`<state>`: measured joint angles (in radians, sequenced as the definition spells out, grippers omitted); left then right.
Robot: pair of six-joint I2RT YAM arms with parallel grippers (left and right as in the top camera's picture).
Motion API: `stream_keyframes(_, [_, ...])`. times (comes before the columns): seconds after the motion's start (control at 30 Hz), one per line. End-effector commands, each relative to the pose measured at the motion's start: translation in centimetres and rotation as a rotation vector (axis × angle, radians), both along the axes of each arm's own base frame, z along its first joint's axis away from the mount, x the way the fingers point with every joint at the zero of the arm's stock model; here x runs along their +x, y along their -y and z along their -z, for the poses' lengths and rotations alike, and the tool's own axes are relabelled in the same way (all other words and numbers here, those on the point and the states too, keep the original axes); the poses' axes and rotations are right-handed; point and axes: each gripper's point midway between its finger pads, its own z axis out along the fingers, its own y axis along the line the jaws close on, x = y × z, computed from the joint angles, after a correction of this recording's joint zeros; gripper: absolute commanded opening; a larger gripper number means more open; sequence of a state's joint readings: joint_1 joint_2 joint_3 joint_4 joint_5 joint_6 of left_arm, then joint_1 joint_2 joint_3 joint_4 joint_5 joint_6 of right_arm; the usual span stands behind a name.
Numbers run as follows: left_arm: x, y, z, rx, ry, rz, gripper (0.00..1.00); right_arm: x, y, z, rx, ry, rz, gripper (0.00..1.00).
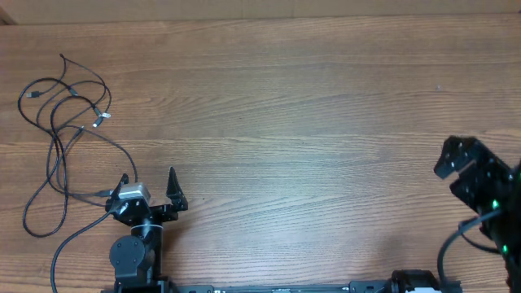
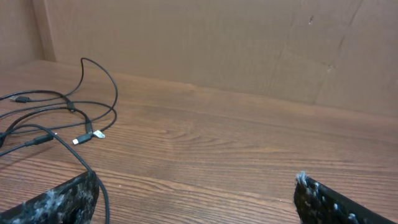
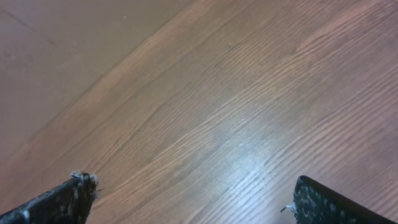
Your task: Untangle cables
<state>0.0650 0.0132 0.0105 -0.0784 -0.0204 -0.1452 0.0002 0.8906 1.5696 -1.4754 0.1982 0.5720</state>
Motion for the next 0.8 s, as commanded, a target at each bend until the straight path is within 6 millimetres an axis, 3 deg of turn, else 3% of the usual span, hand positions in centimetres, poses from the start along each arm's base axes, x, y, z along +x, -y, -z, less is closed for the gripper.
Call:
stream_keyframes(0.0, [0.0, -0.1, 0.0, 0.028, 0.004, -0.004, 1.0, -1.7, 0.2, -0.7, -0.01, 0.045, 0.007, 1.0])
stream_keyframes(0.43, [0.0, -0.1, 0.0, 0.028, 0.004, -0.004, 0.99, -7.2, 0.2, -2.8, -0.01, 0.23, 0.008, 1.0])
stream_keyframes(0.57, [0.0, -0.1, 0.0, 0.028, 0.004, -0.004, 0.99, -9.2, 0.2, -2.0, -0.01, 0.218, 0.007, 1.0])
stream_keyframes(0.7, [0.0, 0.0, 0.0, 0.028, 0.004, -0.004, 1.0, -11.0, 0.2, 0.5, -0.01, 0.099, 0.007, 1.0])
stream_keyframes(0.77, [0.0, -0.1, 0.0, 0.028, 0.004, -0.004, 0.99, -10.9, 0.2, 0.4, -0.01, 0.104, 0.007, 1.0])
